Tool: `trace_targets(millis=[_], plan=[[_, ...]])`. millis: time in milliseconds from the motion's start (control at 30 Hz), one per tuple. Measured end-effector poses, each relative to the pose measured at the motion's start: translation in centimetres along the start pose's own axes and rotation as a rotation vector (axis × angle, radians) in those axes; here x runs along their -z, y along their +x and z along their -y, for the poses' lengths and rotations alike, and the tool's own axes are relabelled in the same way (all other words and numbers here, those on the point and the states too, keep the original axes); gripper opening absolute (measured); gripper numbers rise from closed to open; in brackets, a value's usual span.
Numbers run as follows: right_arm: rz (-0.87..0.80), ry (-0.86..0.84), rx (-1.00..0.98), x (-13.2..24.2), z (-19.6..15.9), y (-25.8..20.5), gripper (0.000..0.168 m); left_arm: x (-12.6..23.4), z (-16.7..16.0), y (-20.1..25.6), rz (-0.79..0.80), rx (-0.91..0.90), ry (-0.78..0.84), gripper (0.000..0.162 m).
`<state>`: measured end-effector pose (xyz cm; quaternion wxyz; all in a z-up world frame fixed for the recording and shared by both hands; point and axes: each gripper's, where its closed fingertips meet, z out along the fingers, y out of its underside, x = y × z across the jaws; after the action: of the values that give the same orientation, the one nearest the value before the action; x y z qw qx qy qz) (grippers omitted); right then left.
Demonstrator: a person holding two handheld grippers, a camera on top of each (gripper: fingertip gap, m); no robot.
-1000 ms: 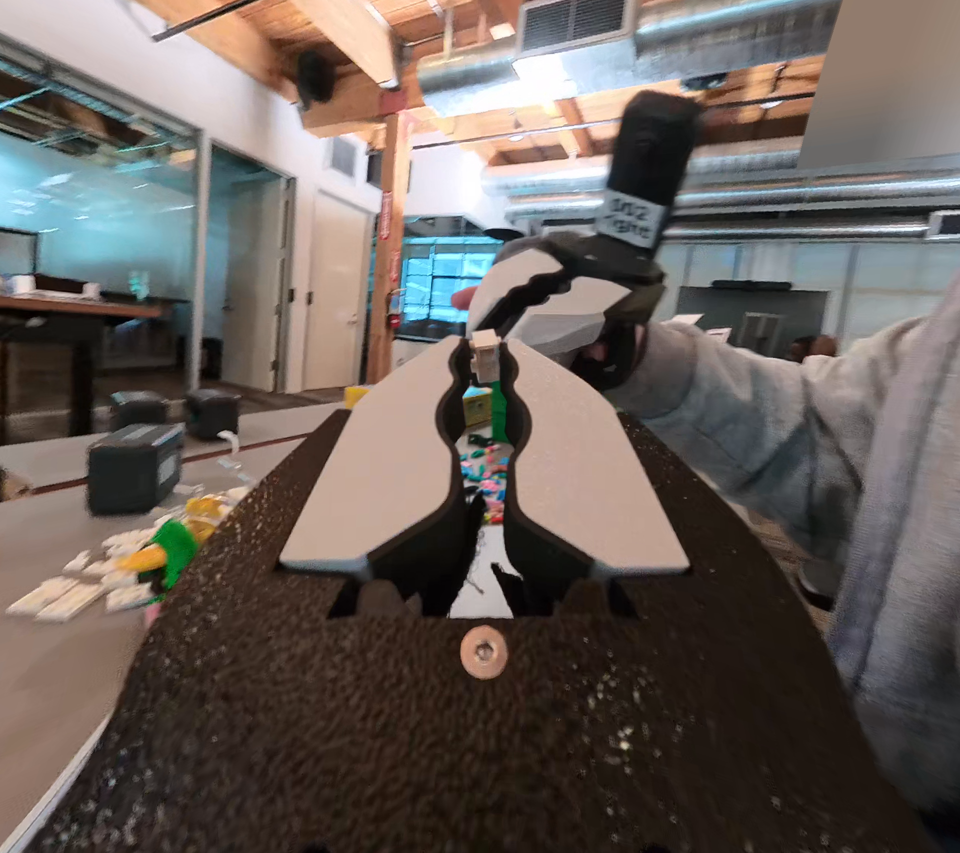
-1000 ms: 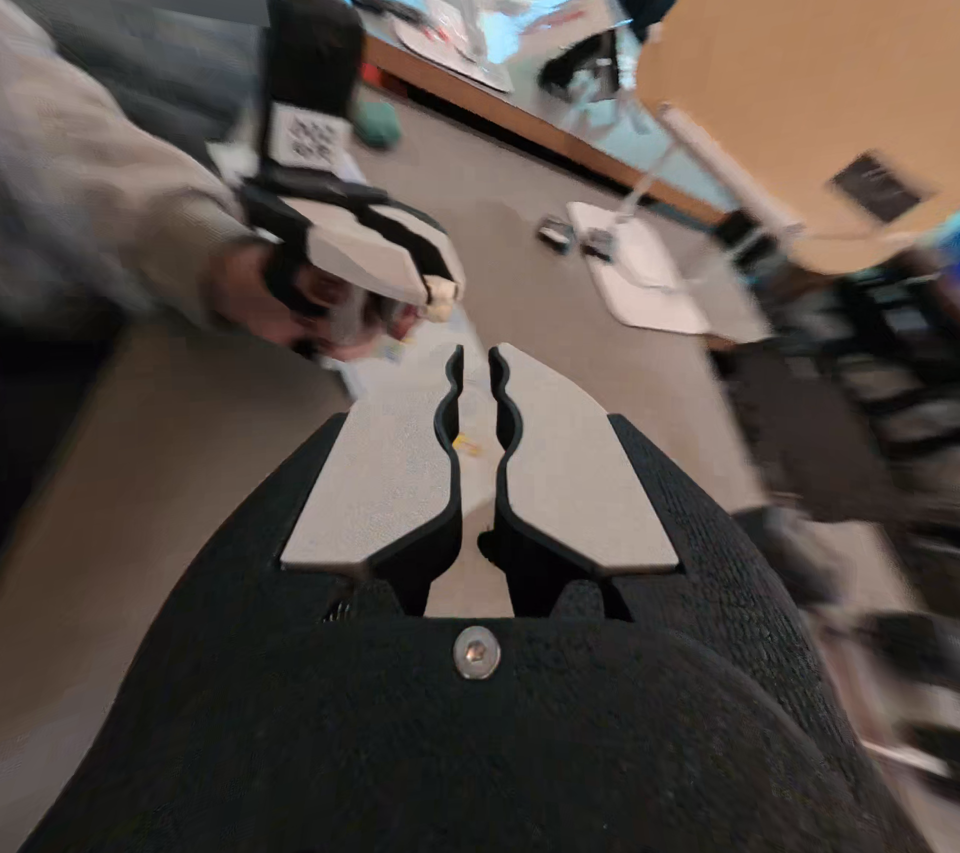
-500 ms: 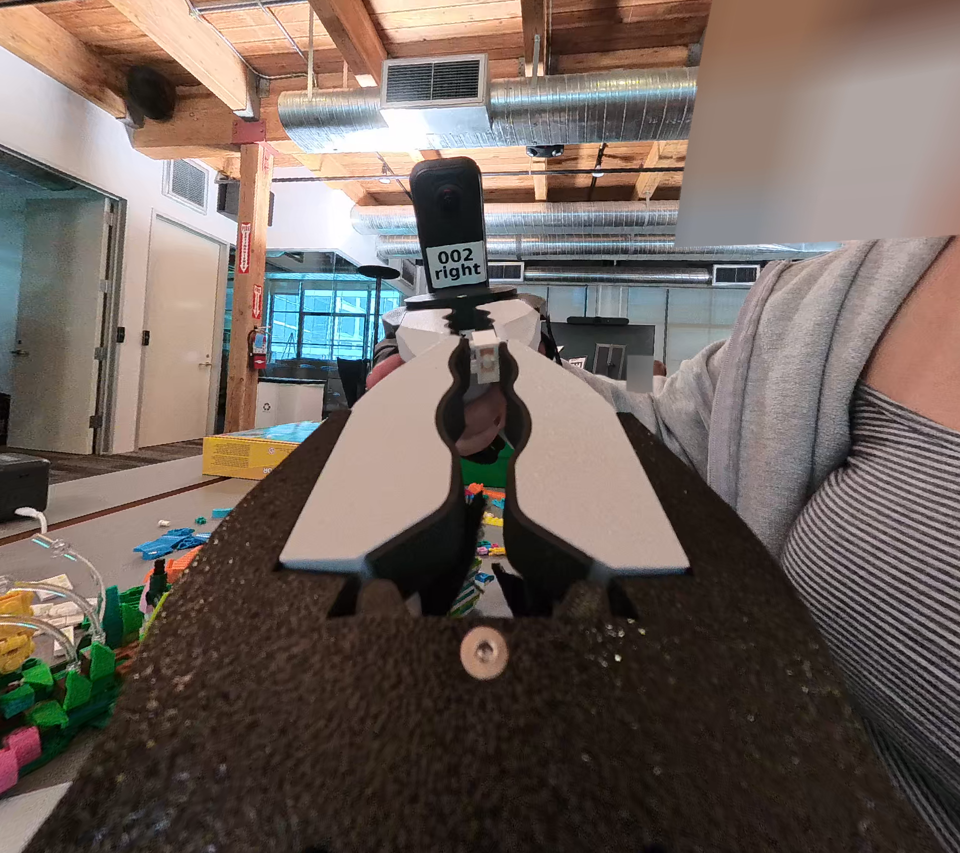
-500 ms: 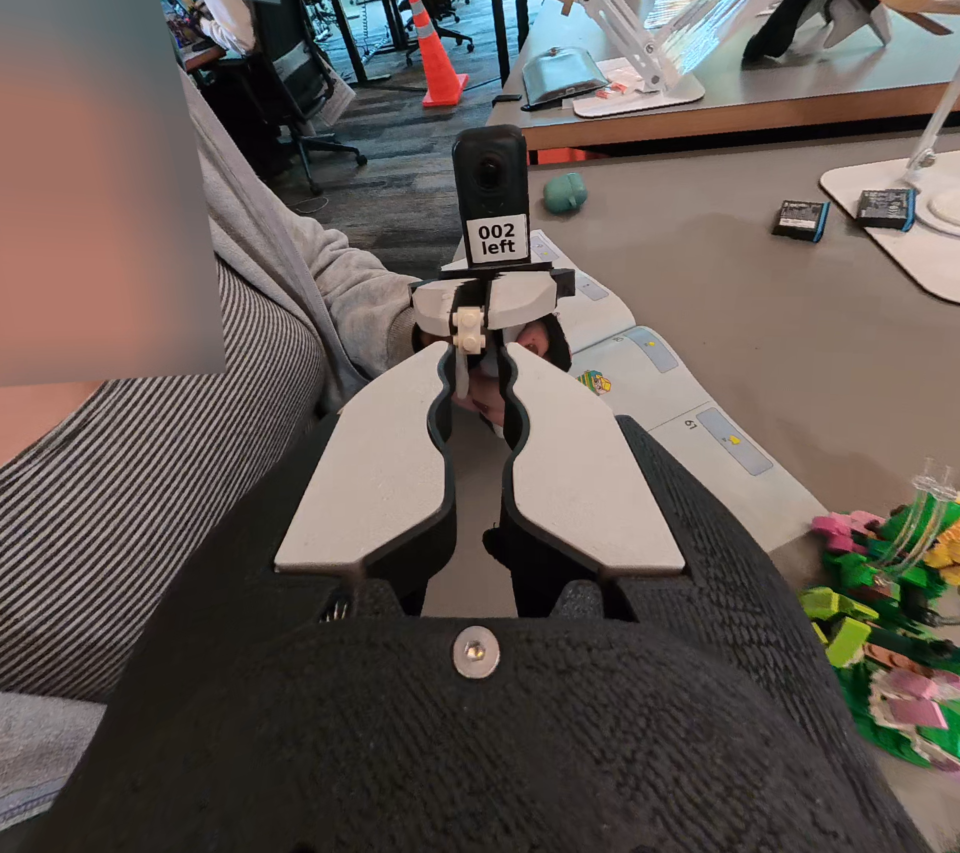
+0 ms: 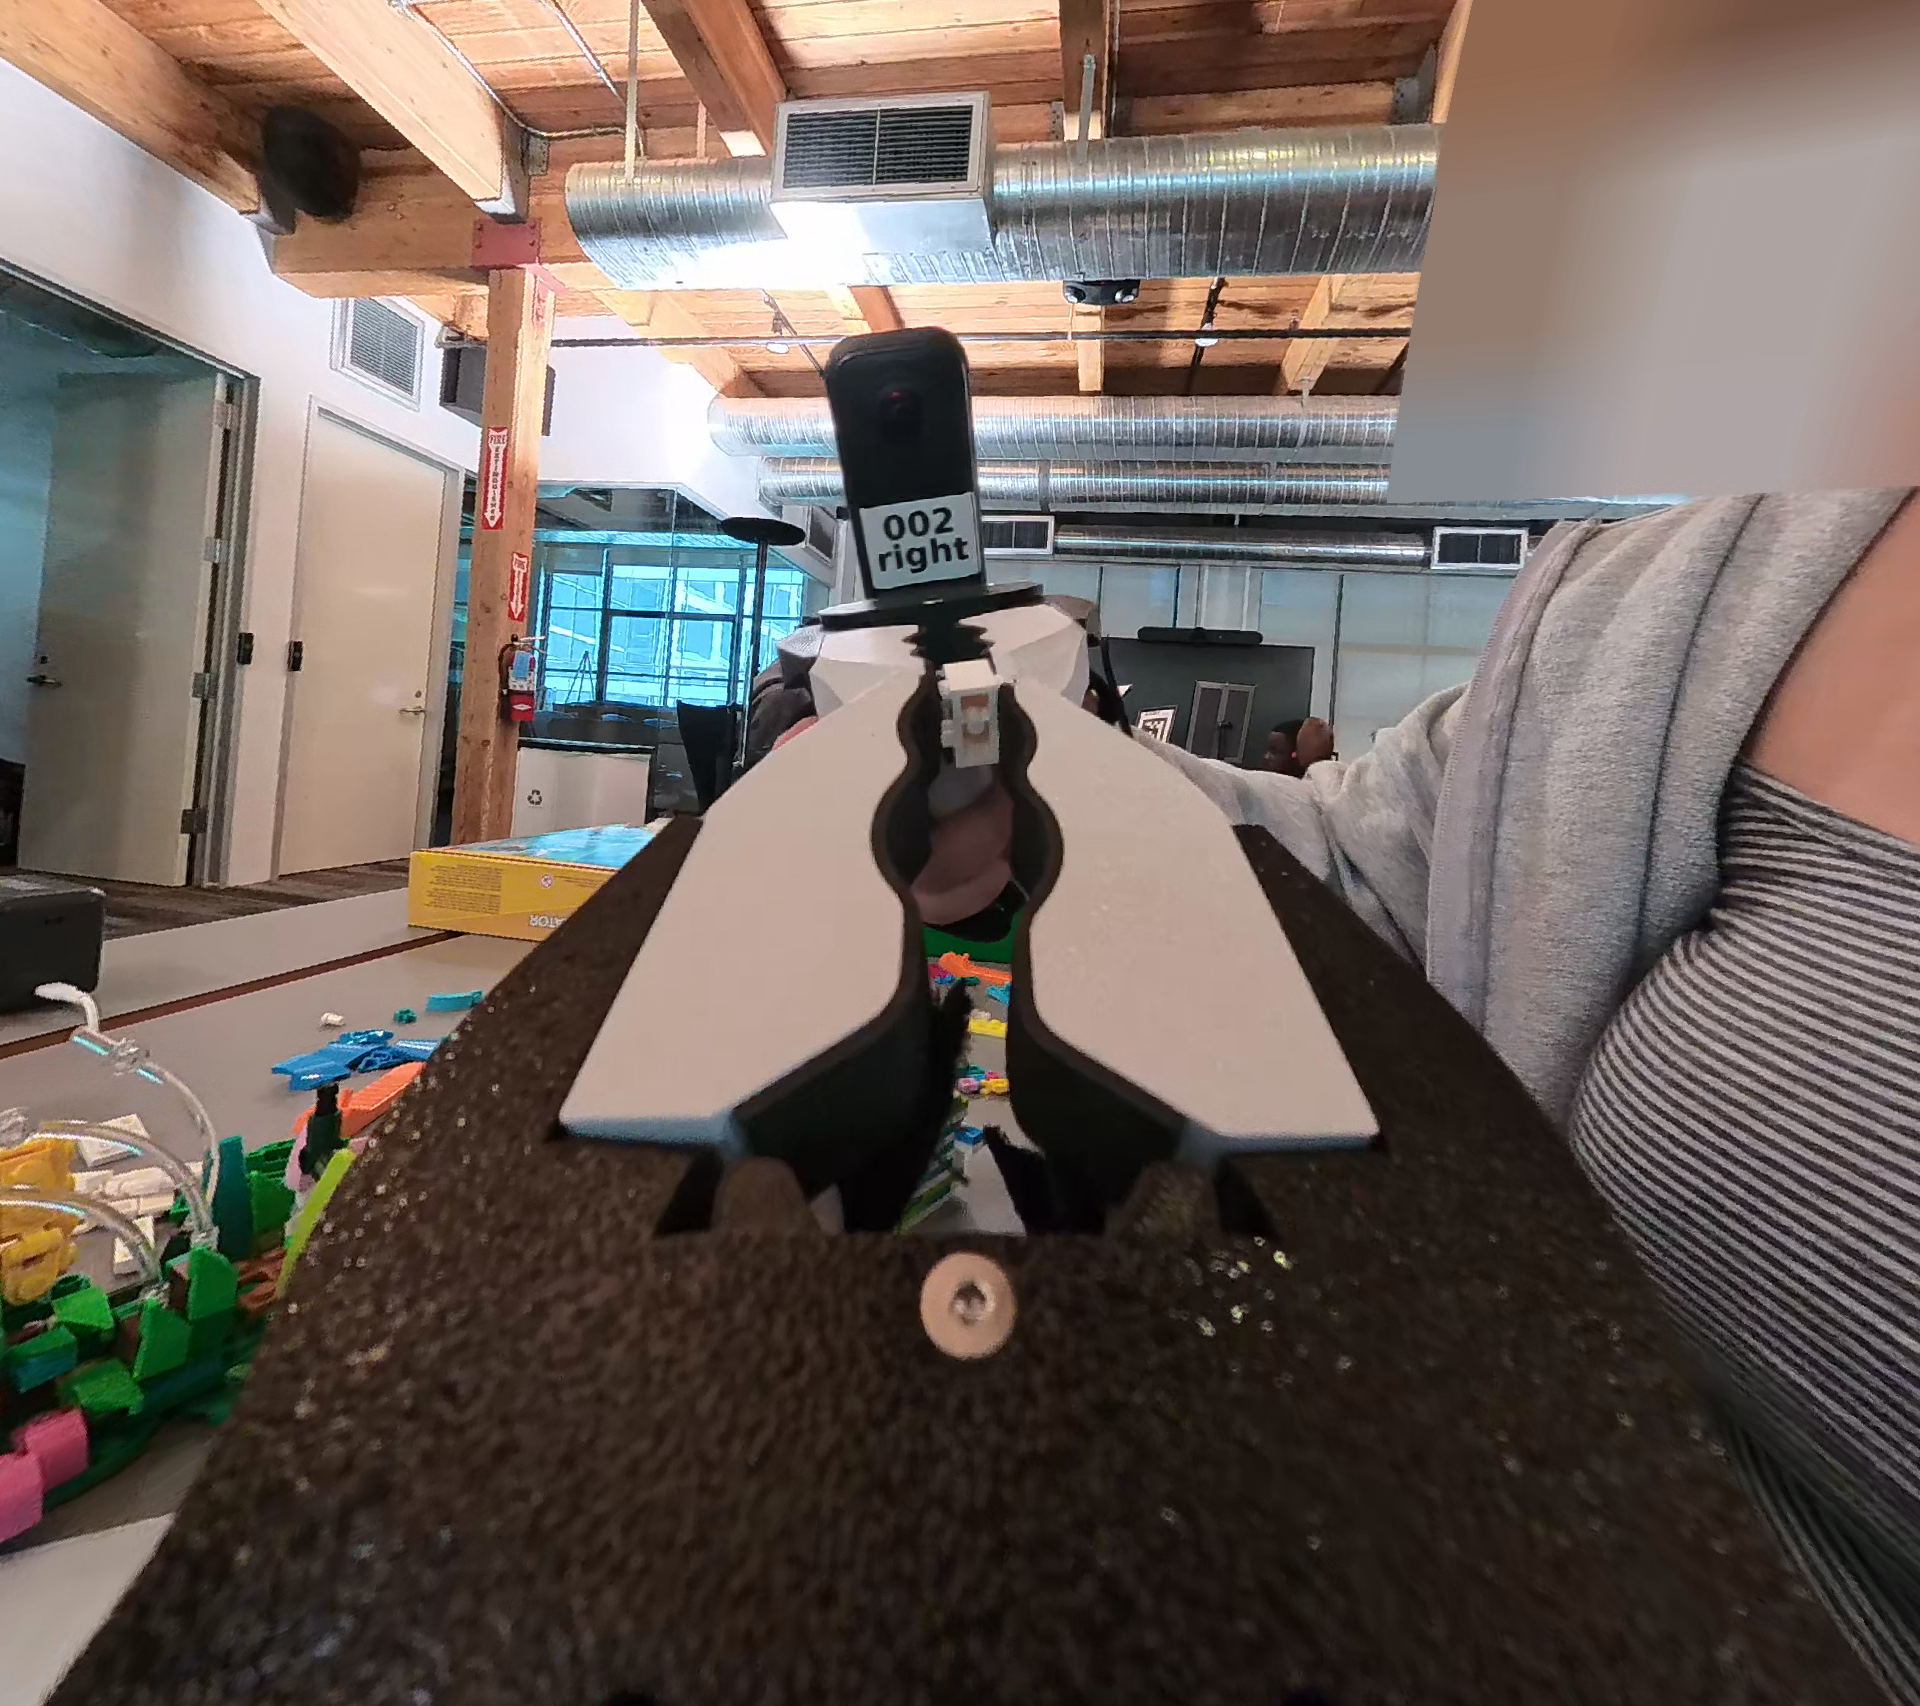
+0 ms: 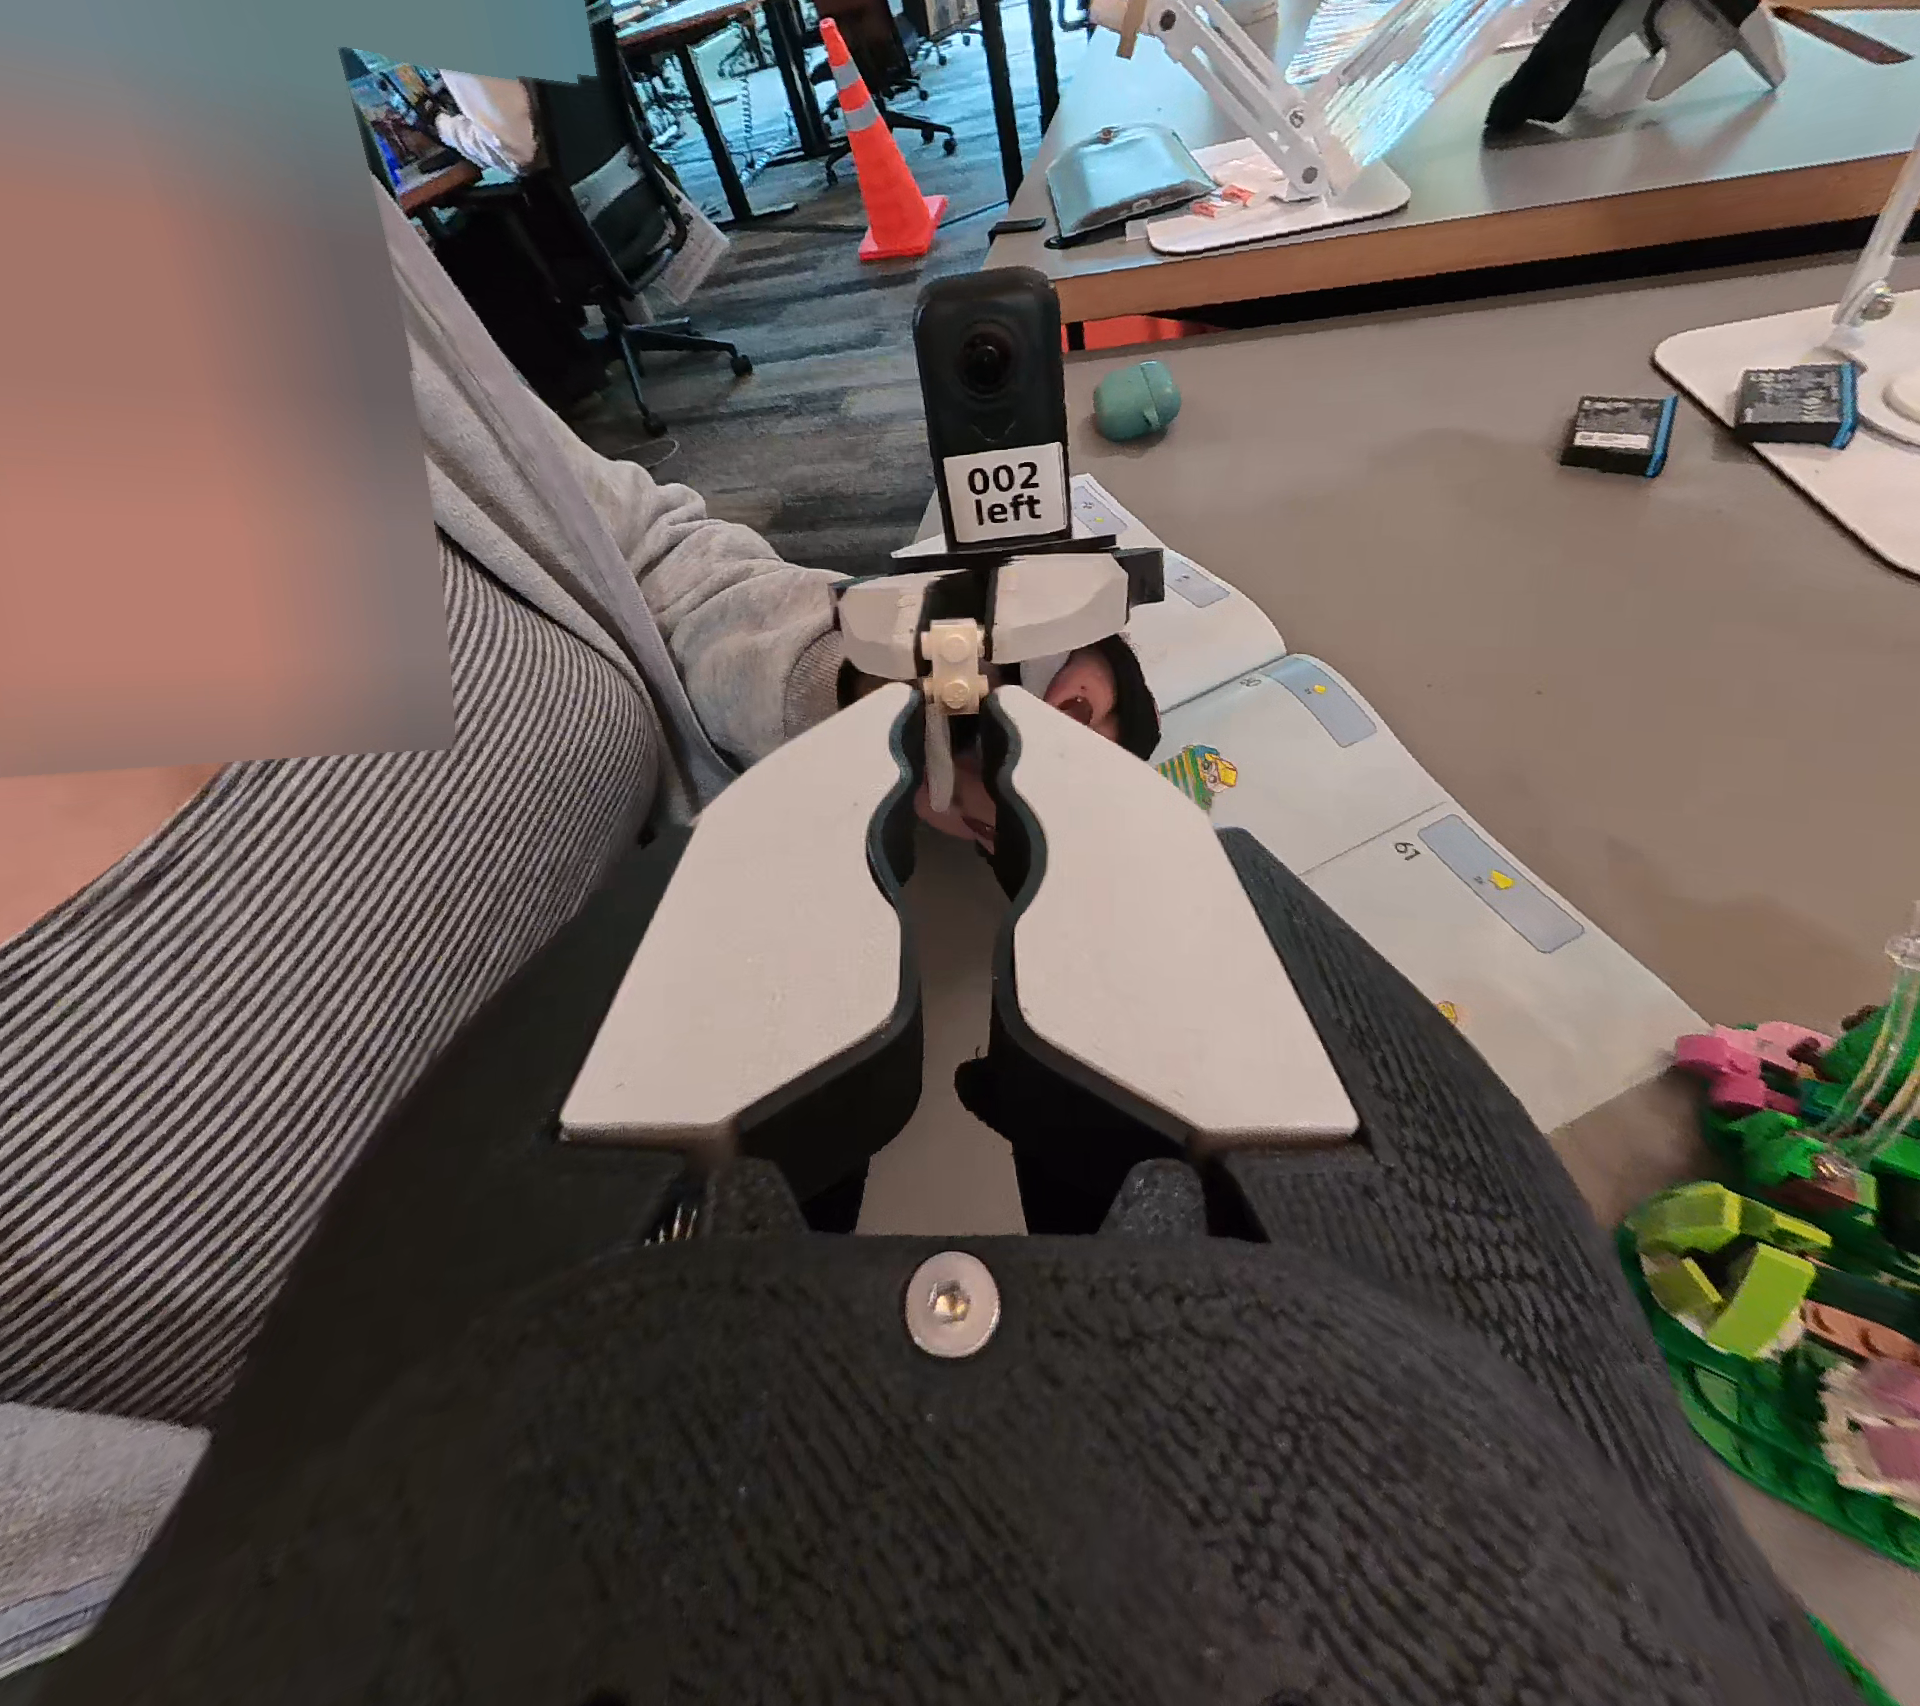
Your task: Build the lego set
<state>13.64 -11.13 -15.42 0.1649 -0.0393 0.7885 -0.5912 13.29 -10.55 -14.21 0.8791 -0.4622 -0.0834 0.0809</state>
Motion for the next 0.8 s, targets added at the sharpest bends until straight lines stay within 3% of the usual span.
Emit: trace_targets(millis=[333, 400, 500, 633, 800], plan=[[-0.047, -0.023, 0.021, 0.2, -0.6, 0.5, 0.008, 0.1, -0.7, -0.4, -0.009, 0.071, -0.017, 0.010], [-0.073, -0.056, 0.032, 0.6, -1.0, 0.9, 0.008, 0.0, -1.1, -0.9, 0.035, 0.058, -0.035, 0.020], [-0.186, -0.201, 0.115, 1.6, -2.6, 2.2, 0.008, 0.3, -0.8, -1.9, 0.107, 0.019, -0.028, 0.032], [-0.362, -0.507, 0.273, 2.7, -6.2, 3.0, 0.008, 1.1, -0.3, -3.4, 0.227, -0.043, -0.013, 0.032], [-0.417, -0.755, 0.389, 2.0, -10.2, 1.4, 0.008, 0.9, -1.1, -3.5, 0.276, -0.138, -0.078, 0.029]])
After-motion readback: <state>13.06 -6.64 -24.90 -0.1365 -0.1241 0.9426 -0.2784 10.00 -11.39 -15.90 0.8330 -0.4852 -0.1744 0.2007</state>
